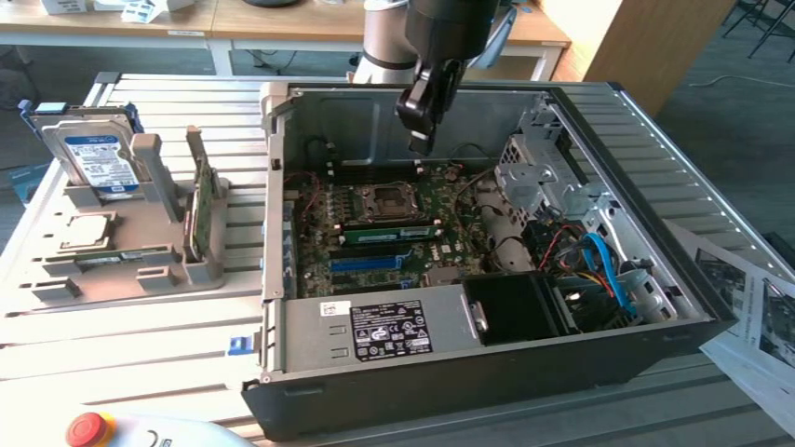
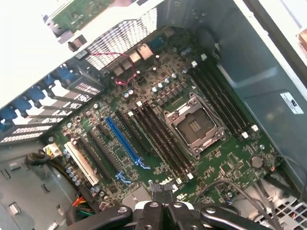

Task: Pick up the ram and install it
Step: 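Press down the ram until it locks into place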

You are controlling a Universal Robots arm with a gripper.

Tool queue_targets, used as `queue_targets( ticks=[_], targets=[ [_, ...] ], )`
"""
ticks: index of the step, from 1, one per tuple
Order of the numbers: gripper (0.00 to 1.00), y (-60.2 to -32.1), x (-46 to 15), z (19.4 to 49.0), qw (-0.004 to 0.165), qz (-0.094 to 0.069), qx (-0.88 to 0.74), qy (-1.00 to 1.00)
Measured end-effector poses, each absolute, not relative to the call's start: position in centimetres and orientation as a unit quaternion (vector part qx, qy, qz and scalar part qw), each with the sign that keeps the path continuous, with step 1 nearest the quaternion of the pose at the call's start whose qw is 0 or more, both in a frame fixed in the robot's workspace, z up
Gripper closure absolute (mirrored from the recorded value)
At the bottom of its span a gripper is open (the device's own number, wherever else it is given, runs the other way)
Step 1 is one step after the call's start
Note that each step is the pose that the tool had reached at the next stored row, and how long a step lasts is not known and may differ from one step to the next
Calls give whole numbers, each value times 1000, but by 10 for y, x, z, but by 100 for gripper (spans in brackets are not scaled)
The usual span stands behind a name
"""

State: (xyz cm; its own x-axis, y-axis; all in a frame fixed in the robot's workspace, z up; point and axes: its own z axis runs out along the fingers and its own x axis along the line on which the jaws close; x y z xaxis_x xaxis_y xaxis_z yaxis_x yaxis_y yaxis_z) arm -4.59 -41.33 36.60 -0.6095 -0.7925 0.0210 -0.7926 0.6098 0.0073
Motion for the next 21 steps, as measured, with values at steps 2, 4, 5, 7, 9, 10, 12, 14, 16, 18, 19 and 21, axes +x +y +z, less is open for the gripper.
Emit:
queue_targets(
  ticks=[2, 4, 5, 7, 9, 10, 12, 14, 16, 18, 19, 21],
  targets=[
    [89, -413, -46, 366, 11, 1, 430, -903],
    [89, -413, -46, 366, 11, 1, 418, -908],
    [89, -413, -46, 366, 11, 1, 412, -911],
    [89, -413, -46, 366, 11, 1, 400, -917],
    [89, -413, -46, 366, 11, 1, 388, -922],
    [89, -413, -46, 366, 11, 1, 382, -924],
    [89, -413, -46, 366, 11, 1, 370, -929],
    [89, -413, -46, 366, 11, 1, 357, -934],
    [89, -413, -46, 366, 11, 0, 345, -939],
    [89, -413, -46, 366, 11, 0, 334, -943],
    [89, -413, -46, 366, 11, 0, 327, -945],
    [89, -413, -46, 366, 11, 0, 316, -949]
  ],
)
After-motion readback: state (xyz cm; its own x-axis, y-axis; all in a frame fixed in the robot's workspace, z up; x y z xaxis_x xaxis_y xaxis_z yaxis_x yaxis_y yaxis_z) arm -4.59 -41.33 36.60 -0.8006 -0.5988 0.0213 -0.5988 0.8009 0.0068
